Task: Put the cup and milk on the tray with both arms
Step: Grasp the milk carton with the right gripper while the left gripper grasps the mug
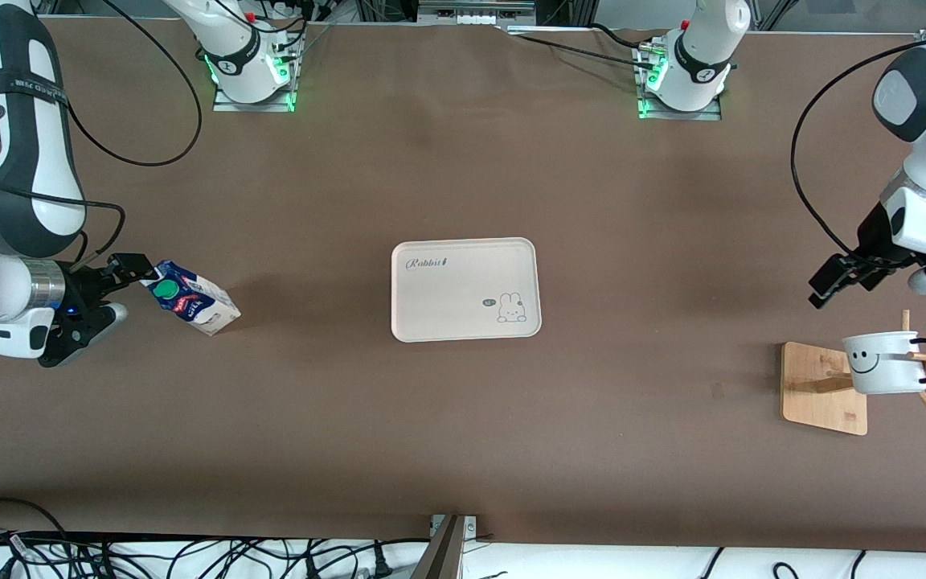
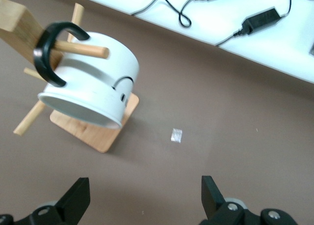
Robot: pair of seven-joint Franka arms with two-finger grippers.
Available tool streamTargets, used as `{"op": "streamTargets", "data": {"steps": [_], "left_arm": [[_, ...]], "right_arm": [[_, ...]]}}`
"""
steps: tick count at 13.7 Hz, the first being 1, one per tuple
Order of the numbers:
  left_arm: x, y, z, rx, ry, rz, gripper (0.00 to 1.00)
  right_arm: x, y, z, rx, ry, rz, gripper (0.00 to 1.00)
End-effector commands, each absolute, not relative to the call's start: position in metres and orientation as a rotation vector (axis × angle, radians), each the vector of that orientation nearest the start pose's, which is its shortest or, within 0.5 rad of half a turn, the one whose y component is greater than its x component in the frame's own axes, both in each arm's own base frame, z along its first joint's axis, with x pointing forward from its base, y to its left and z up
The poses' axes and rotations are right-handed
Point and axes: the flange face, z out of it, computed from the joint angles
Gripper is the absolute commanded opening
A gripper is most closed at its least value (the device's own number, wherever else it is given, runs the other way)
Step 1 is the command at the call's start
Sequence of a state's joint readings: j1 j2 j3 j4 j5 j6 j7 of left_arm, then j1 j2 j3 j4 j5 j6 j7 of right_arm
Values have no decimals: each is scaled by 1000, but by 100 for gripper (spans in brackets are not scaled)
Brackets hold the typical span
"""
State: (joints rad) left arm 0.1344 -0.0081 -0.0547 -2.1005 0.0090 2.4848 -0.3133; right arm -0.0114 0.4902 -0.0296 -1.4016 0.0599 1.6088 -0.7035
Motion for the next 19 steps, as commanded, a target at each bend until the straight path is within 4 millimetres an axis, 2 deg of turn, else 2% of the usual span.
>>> {"op": "streamTargets", "data": {"steps": [1, 3, 5, 9, 12, 14, 16, 17, 18, 19], "left_arm": [[563, 54, 454, -3023, -611, -765, 100], [563, 75, 445, -3010, -680, -751, 100], [565, 83, 437, -3017, -738, -738, 100], [583, 92, 415, -3014, -878, -880, 100], [598, 92, 410, -3018, -949, -924, 100], [609, 95, 408, -3026, -1012, -933, 100], [614, 94, 411, -3027, -1010, -948, 100], [613, 94, 411, -3030, -1000, -941, 88], [613, 94, 411, -3036, -958, -938, 56], [612, 96, 412, -3037, -937, -942, 44]], "right_arm": [[668, -20, 402, -2772, -1038, 354, 100], [668, -19, 398, -2768, -1033, 364, 100], [669, -19, 391, -2763, -1025, 376, 100], [670, -18, 375, -2754, -1006, 402, 100], [671, 0, 369, -2741, -1036, 413, 100], [671, 13, 369, -2770, -990, 426, 100], [672, 22, 367, -2779, -997, 428, 100], [673, 22, 363, -2780, -999, 423, 100], [674, 22, 358, -2778, -998, 430, 100], [674, 22, 354, -2776, -997, 439, 100]]}}
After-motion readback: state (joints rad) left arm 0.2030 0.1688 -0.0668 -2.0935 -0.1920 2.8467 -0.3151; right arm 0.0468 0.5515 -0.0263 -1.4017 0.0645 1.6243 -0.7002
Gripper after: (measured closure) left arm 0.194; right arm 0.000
